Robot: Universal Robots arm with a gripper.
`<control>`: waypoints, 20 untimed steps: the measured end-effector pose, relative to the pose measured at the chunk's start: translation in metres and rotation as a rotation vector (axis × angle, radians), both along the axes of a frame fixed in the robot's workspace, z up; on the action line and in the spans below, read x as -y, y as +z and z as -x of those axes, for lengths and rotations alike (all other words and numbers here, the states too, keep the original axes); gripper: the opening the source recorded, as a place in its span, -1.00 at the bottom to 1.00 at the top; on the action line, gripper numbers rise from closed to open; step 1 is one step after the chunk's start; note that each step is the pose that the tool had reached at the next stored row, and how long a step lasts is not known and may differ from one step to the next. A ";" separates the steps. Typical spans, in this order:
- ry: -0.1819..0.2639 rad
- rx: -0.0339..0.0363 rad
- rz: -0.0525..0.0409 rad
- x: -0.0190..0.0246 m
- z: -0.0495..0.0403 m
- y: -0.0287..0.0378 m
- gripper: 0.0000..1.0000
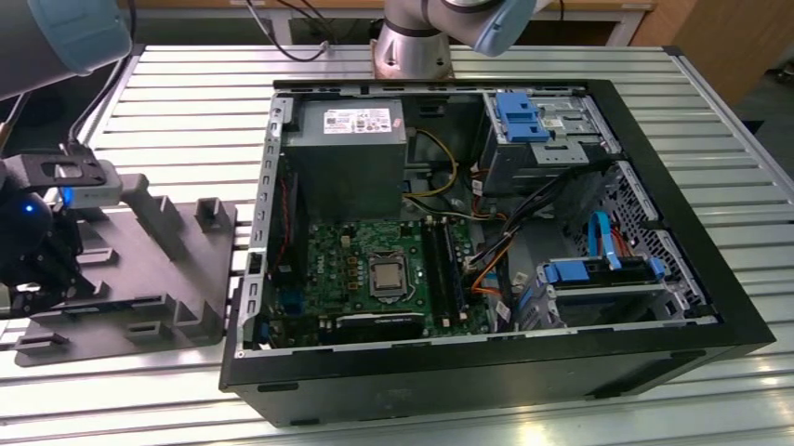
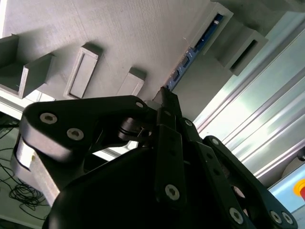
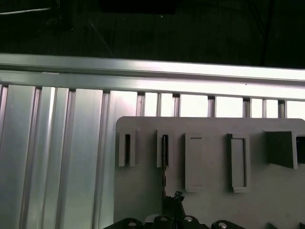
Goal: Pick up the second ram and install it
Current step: 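Pick up the second ram and move it above second insertion slot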
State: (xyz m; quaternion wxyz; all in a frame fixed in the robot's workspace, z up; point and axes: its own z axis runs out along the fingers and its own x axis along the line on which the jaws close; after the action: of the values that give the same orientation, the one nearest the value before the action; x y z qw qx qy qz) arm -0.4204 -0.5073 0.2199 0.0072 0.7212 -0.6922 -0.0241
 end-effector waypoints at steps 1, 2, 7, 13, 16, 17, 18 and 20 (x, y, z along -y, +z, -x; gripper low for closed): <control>0.003 0.0000 -0.0001 0.0001 0.0009 -0.0003 -0.79; 0.005 0.0001 0.0000 0.0002 0.0019 -0.0005 -0.79; 0.017 0.0001 -0.0001 0.0017 0.0056 -0.0021 -0.79; 0.029 0.0000 0.0000 0.0041 0.0060 -0.0037 -0.79; 0.030 -0.0001 0.0000 0.0042 0.0059 -0.0037 -0.79; 0.030 0.0000 0.0000 0.0042 0.0059 -0.0037 -0.79; 0.030 0.0000 0.0000 0.0042 0.0059 -0.0037 -0.79; 0.030 0.0000 0.0000 0.0042 0.0059 -0.0037 -0.79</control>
State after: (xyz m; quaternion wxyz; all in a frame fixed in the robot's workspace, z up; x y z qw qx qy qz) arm -0.4263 -0.5115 0.2162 0.0075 0.7314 -0.6815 -0.0240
